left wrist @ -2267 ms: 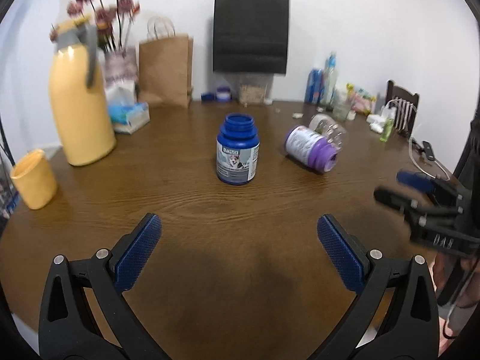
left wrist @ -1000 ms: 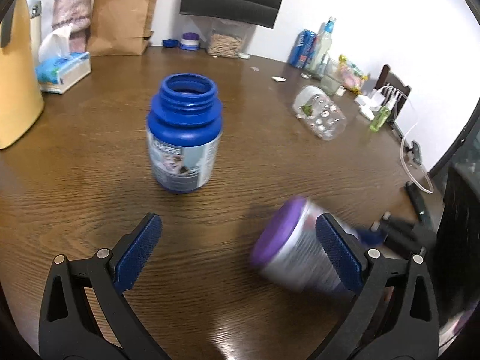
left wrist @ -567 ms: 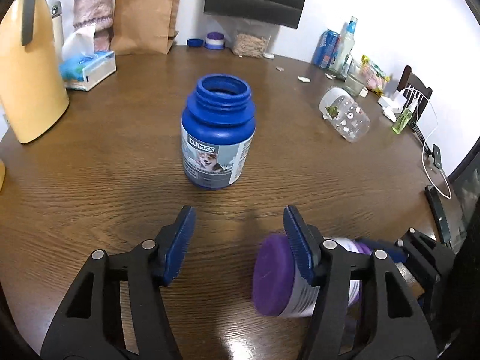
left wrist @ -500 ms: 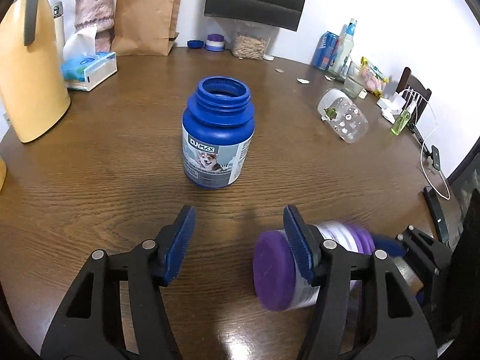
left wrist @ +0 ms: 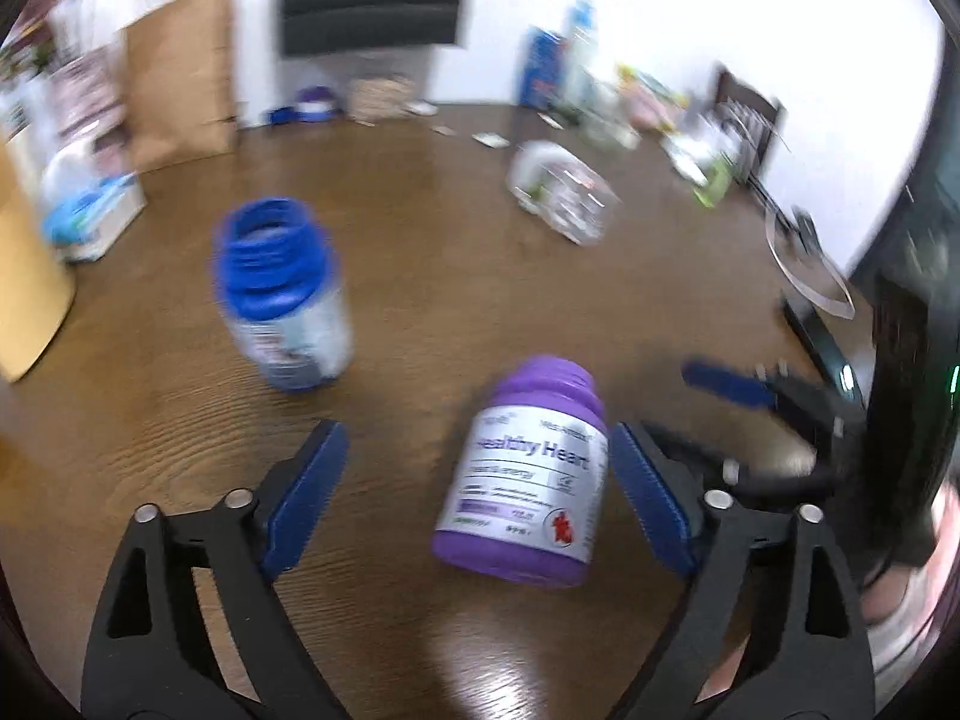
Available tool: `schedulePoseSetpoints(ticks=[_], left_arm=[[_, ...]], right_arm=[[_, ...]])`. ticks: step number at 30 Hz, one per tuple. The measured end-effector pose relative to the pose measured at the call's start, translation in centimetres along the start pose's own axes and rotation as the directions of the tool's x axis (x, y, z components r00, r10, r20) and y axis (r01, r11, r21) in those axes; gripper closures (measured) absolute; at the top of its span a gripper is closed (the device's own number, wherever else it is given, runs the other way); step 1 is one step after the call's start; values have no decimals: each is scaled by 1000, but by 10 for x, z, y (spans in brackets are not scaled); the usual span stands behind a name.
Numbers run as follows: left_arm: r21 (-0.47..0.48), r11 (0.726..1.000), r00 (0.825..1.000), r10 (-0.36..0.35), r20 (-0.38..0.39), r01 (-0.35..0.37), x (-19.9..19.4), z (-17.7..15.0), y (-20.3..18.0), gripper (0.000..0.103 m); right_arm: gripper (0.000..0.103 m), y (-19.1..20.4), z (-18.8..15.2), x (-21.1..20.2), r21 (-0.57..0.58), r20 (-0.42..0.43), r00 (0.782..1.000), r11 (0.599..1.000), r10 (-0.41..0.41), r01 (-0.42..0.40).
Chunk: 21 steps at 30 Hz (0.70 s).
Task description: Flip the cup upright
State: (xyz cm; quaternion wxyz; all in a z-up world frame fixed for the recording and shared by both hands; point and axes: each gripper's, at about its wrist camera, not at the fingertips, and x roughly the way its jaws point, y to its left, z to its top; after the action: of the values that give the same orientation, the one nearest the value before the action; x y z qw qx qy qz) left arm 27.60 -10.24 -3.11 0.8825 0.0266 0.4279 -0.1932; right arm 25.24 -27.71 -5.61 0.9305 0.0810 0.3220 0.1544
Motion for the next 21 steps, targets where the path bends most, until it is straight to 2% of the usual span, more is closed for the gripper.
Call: schedulePoseSetpoints(ticks=[2, 4, 6, 7, 11, 14, 16, 18, 19, 21], left_arm=[[52, 998, 997, 21, -69, -17, 17, 1, -10, 15], [107, 994, 993, 4, -120, 9, 30, 1, -18, 20], [145, 989, 985, 9, -174, 16, 40, 0, -23, 42], [162, 987, 978, 24, -205, 10, 45, -1, -25, 43], [179, 983, 982, 7, -190, 27, 45, 4, -27, 43], [211, 977, 992, 4, -122, 22, 34, 16, -29, 43], [240, 971, 997, 12, -77, 7, 25, 30, -31, 43], [281, 959, 999, 38, -27, -29, 18, 46, -33, 43], [311, 948, 998, 65, 17, -67, 12, 55, -35, 43], [348, 933, 995, 70, 73, -91, 6, 69, -38, 43]], right_arm=[[23, -9, 2, -5, 30, 17, 1000, 999, -15, 14], [23, -17, 2, -8, 54, 20, 999, 998, -32, 31], [23, -23, 0, -11, 76, 19, 1000, 997, -24, 22], [23, -26, -1, -11, 81, 17, 1000, 996, -22, 20], [23, -31, -4, -8, 80, 4, 1000, 996, -27, 26], [23, -33, 2, -7, 76, 7, 1000, 997, -14, 14], [23, -37, 15, -11, 89, 34, 999, 995, 40, -43], [22, -47, 35, -14, 141, 80, 987, 979, 140, -150], [22, -55, 50, -14, 179, 105, 969, 955, 222, -238], [14, -65, 71, -11, 235, 142, 933, 905, 330, -355]])
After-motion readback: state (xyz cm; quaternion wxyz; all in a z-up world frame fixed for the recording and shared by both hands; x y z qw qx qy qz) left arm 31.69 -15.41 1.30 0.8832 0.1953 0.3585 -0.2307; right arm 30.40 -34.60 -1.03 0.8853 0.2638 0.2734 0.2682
